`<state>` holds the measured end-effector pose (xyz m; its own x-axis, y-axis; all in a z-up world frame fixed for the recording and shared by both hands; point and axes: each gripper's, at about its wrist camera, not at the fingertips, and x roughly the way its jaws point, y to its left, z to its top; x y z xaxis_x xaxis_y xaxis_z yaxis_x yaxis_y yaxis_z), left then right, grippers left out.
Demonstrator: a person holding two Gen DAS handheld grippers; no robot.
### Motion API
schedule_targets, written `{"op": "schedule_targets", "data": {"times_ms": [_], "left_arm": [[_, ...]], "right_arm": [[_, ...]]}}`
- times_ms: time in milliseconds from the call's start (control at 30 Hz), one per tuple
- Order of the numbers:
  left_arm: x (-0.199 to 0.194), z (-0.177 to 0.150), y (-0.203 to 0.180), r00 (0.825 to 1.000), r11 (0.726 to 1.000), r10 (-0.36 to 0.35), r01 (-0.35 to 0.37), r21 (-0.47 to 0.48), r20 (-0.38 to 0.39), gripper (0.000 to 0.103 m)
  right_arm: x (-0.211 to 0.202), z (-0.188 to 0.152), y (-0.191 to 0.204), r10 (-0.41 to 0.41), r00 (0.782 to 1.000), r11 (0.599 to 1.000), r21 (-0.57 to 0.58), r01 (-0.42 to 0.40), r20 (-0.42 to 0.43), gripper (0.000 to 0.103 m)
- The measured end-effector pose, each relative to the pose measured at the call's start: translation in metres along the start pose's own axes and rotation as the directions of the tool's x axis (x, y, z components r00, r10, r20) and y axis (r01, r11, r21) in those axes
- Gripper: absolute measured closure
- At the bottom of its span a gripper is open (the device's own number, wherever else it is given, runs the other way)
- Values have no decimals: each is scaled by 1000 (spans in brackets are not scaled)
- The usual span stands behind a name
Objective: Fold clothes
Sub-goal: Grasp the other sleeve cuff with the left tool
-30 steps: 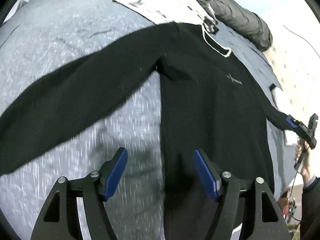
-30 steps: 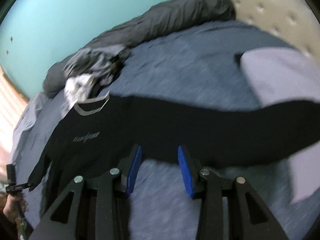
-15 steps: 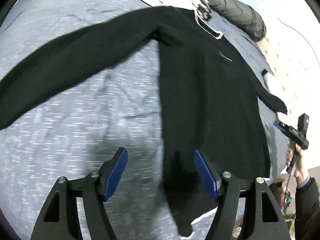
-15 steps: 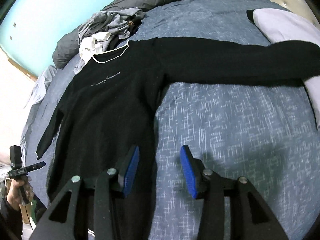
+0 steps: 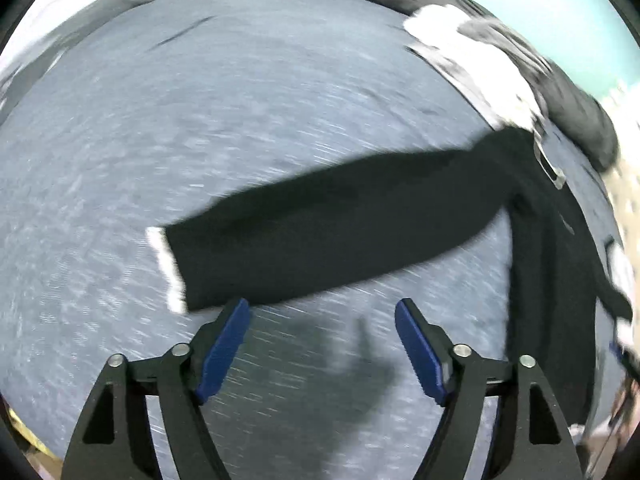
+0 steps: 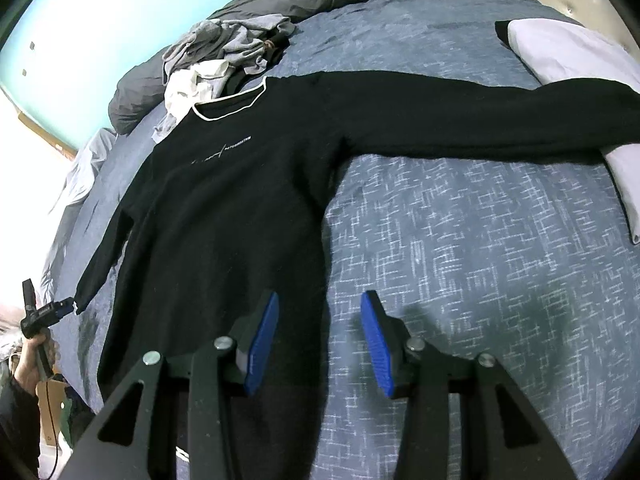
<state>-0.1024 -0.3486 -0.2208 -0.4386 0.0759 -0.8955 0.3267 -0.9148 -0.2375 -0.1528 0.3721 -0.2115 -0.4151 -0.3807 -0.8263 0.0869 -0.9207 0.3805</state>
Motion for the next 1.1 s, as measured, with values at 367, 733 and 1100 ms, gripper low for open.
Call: {"op": "schedule_targets", "data": {"times_ms": [367,733,1100], "left_arm": [[16,30,75,998,991,47,-40,-129,52,23],[26,35,68,998,999,-9,13,-52,63,91],[-50,76,81,965,997,23,-4,-73,263,99]], "right_arm": [[13,1,15,-24,999,999,-31,23,-25,59],[24,1,18,-42,998,999,-33,41,-42,59],[27,-2,20,-42,998,999,-37,40,-47,59]]}}
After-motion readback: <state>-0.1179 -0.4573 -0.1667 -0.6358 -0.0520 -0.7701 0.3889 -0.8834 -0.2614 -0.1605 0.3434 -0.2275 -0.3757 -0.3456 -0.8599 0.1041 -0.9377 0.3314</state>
